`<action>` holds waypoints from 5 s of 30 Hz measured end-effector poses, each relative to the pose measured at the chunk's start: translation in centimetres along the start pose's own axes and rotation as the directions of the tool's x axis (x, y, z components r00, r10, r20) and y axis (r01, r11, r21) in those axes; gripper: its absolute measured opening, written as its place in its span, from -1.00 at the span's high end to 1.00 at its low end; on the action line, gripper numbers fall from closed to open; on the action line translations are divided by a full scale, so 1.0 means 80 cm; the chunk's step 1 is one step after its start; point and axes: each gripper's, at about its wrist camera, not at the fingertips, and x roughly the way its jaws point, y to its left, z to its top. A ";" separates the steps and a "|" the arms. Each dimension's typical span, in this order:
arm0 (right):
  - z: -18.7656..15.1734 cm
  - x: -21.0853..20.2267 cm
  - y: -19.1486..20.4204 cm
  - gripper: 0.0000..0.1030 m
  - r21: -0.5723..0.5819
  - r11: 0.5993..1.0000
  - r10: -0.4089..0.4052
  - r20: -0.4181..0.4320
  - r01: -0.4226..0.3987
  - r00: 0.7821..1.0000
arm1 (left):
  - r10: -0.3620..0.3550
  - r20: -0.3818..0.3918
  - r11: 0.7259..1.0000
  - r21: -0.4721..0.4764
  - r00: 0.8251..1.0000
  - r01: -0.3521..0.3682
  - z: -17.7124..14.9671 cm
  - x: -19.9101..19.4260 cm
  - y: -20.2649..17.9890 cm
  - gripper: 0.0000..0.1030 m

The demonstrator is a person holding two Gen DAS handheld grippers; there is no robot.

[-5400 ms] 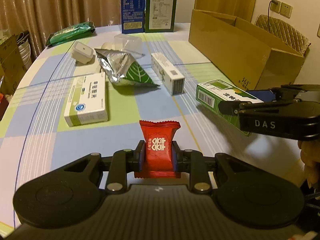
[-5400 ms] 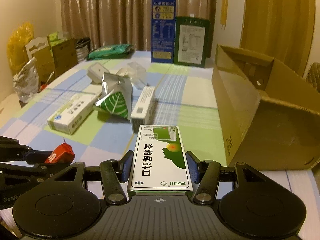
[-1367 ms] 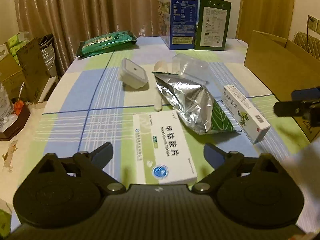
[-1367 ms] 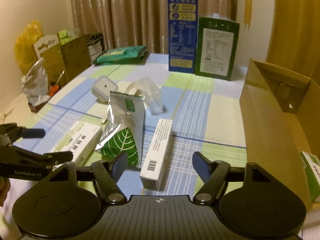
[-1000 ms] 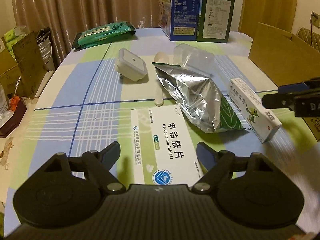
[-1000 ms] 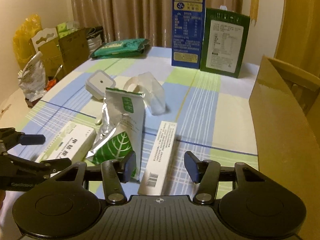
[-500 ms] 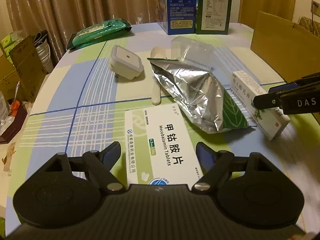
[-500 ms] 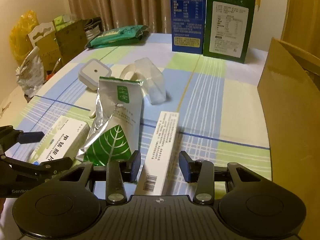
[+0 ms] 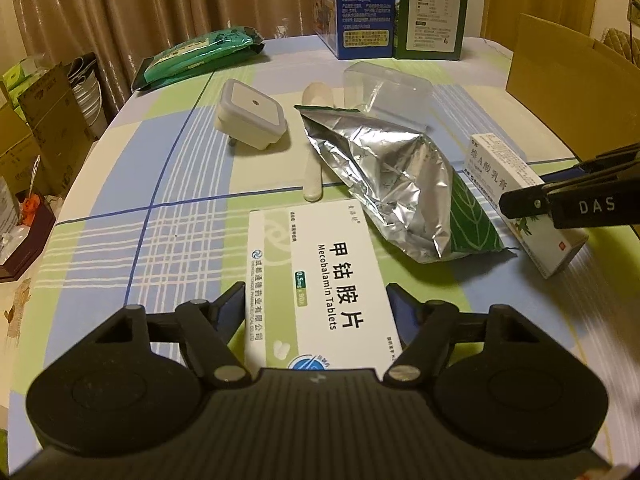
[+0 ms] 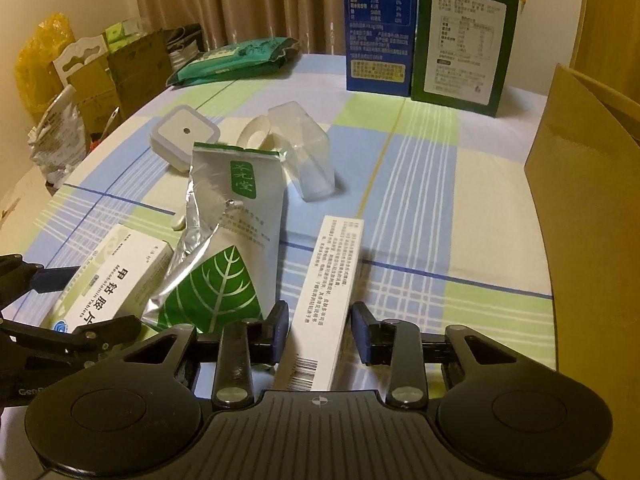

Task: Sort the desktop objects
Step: 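Grasp the long white box with the right tool while the left tool closes on the Mecobalamin box, then lift both boxes and carry them toward the cardboard box with both tools, then open the left tool over the cardboard box while the right tool releases the long box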

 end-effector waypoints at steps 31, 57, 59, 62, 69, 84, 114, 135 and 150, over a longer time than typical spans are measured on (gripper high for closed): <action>-0.132 -0.134 0.026 0.56 0.128 0.991 -0.044 0.000 0.044 0.999 | -0.020 -0.004 1.000 -0.009 1.000 0.020 -0.111 -0.118 -0.059 -0.31; -0.142 -0.116 0.043 0.55 0.012 0.994 -0.107 -0.004 0.107 0.994 | -0.025 0.016 1.000 -0.012 1.000 0.025 -0.103 -0.097 -0.064 -0.33; -0.143 -0.115 0.043 0.55 0.014 0.994 -0.107 -0.008 0.107 0.994 | -0.025 0.015 1.000 -0.012 1.000 0.025 -0.103 -0.097 -0.064 -0.33; -0.143 -0.112 0.042 0.55 0.018 0.994 -0.107 -0.017 0.107 0.994 | -0.028 0.015 0.999 -0.020 0.999 0.028 -0.104 -0.097 -0.063 -0.33; -0.145 -0.109 0.039 0.55 0.036 0.994 -0.102 -0.032 0.103 0.994 | -0.033 0.019 0.999 -0.034 0.999 0.033 -0.104 -0.096 -0.062 -0.34; -0.142 -0.118 0.044 0.55 0.012 0.993 -0.118 0.022 0.118 0.993 | -0.025 0.011 1.000 -0.017 1.000 0.025 -0.103 -0.098 -0.065 -0.30; -0.131 -0.140 0.043 0.55 0.052 0.994 -0.099 0.082 0.095 0.992 | -0.058 0.058 0.998 -0.036 0.997 0.060 -0.090 -0.125 -0.069 -0.30; -0.036 -0.271 -0.028 0.55 0.158 0.979 -0.169 0.260 0.130 0.951 | -0.099 0.227 0.992 -0.053 0.969 0.114 0.015 -0.209 -0.116 -0.30; -0.030 -0.345 -0.148 0.55 0.228 0.954 -0.252 0.269 0.193 0.930 | -0.221 0.247 0.975 0.044 0.943 0.217 0.096 -0.240 -0.233 -0.30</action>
